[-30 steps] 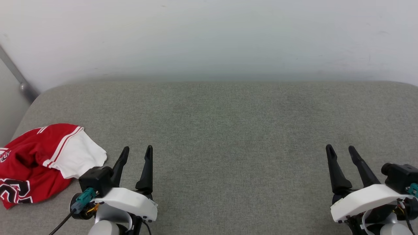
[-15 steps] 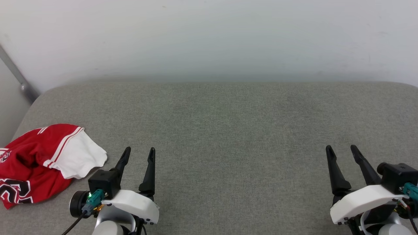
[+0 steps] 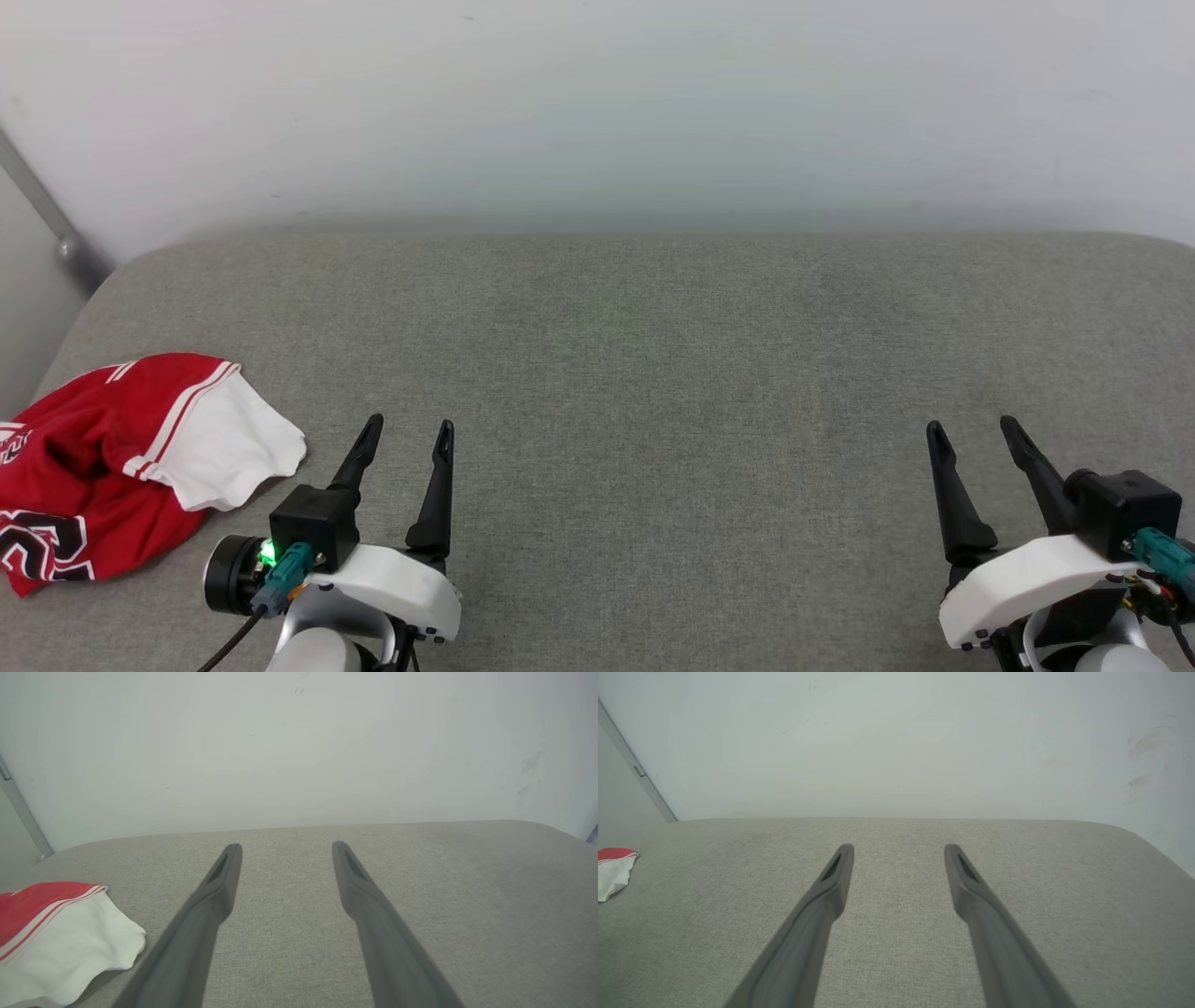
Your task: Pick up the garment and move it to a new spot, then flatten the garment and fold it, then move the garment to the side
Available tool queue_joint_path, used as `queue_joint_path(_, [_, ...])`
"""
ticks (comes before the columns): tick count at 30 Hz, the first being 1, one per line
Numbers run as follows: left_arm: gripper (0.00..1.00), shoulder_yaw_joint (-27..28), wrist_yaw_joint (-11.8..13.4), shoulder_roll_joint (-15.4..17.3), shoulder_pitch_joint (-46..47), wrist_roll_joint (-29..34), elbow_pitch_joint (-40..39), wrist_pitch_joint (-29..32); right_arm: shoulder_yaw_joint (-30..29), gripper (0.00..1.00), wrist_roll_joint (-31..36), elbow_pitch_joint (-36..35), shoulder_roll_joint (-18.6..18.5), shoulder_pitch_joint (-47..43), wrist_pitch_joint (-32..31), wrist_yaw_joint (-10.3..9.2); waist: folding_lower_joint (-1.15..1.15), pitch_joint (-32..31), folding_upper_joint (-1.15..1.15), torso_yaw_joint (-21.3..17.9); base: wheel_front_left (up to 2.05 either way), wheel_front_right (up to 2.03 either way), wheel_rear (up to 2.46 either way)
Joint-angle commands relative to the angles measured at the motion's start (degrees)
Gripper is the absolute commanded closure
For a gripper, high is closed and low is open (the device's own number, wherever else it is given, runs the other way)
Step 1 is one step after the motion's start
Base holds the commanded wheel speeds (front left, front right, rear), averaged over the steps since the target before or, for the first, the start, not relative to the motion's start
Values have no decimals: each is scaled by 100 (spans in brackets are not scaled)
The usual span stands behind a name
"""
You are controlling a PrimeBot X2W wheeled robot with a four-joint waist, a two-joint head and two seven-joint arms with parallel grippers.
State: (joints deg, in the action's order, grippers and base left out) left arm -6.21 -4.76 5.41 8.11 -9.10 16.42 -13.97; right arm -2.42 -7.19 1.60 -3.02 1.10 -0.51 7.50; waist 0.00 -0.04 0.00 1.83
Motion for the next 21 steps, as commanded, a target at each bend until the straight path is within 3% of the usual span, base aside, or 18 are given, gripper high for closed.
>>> queue_joint_path(1, [0,18,-23,-3,53,80,-11,-44,7,0,100,-46,20,-51,33,-2,0,4,0,8,0,0,0])
queue_joint_path(21, [0,169,-153,-131,11,87,67,-131,-44,0,260,-55,22,-83,123,-2,0,40,0,39,0,0,0])
